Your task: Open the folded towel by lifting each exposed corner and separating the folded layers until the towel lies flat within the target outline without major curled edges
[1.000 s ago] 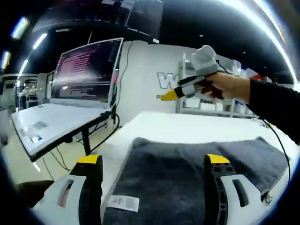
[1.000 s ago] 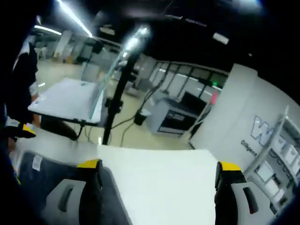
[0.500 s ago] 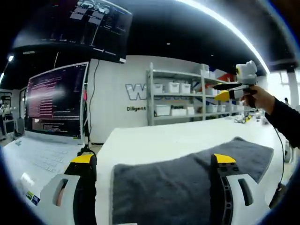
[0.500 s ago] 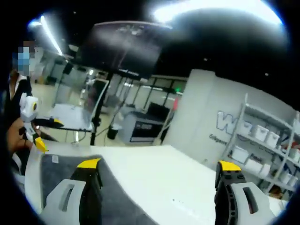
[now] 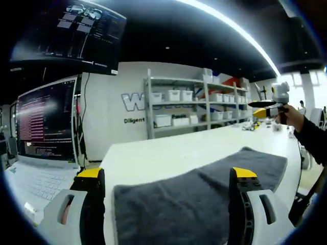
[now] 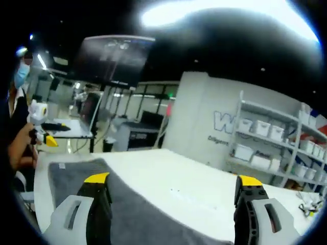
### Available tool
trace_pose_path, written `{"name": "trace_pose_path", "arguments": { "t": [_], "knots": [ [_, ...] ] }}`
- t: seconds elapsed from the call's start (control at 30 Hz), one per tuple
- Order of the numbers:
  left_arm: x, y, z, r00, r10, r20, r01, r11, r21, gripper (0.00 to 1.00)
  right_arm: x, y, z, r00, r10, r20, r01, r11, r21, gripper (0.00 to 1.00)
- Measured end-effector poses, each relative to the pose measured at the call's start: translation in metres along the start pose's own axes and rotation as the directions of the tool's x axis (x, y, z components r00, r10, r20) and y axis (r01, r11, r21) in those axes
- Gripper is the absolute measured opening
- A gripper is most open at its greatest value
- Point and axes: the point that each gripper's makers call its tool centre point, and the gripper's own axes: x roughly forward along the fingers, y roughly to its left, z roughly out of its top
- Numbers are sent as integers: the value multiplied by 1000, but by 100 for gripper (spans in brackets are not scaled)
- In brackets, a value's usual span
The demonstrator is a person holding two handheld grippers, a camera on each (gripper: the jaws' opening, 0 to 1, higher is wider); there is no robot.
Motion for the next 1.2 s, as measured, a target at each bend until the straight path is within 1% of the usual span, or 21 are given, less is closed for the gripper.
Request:
{"name": "trace_pose_path", "arguments": {
  "t": [0.03,0.13,0.23,0.27,0.3,0.4,0.5,0.57,0.6,0.7,0.77,0.87,0.97,1.03,1.1,1.17,1.2],
  "knots": [
    [0,-1,0,1000,-1,0,1,1000,3,100,-5,-2,-3,1000,-9,-3,9,1000,-4,99],
    [-2,-4,-1,1000,-1,-5,1,1000,12,100,-31,-11,-15,999,-36,-13,36,999,3,99],
    [-3,-8,-1,1000,-5,-4,5,1000,13,100,-48,-17,-24,998,-55,-29,55,998,17,99],
    [-3,-9,-1,1000,-5,-5,5,1000,13,99,-51,-18,-25,998,-59,-31,59,998,18,99],
    [-4,-11,-1,1000,-4,-8,4,1000,18,98,-60,-22,-29,997,-72,-32,73,997,18,99],
    [-5,-9,-4,1000,19,-17,-19,1000,25,96,-83,-39,-43,993,-111,-26,112,993,22,99],
    [-6,-8,-8,1000,20,-14,-20,1000,14,97,-96,-42,-57,994,-102,-39,104,993,50,99],
    [-7,-11,-11,1000,13,-13,-13,1000,6,97,-106,-44,-63,993,-112,-45,114,992,58,99],
    [-8,-16,-15,1000,4,-14,-4,1000,3,97,-111,-46,-66,992,-120,-48,123,991,58,99],
    [-9,-24,-19,1000,-15,-23,15,1000,4,98,-122,-49,-69,990,-130,-56,134,989,64,99],
    [-9,-25,-21,999,-15,-32,15,1000,9,98,-129,-52,-68,989,-145,-44,148,986,73,99],
    [-8,-20,-23,999,12,-50,-10,1000,25,98,-139,-54,-66,987,-161,-27,163,984,74,99],
    [-5,-12,-22,997,37,-61,-35,999,39,95,-144,-55,-66,985,-168,-20,170,982,78,99],
    [-4,-10,-19,997,43,-60,-40,998,47,93,-146,-56,-66,985,-173,-24,174,982,72,99],
    [2,-8,-18,997,43,-66,-40,998,44,94,-146,-59,-68,984,-177,-30,179,982,65,99],
    [8,-5,-21,995,48,-90,-43,998,53,92,-145,-62,-69,983,-180,-33,182,982,59,99],
    [13,-2,-23,992,63,-110,-54,995,88,92,-144,-65,-70,982,-183,-36,185,981,57,99]
  ]
}}
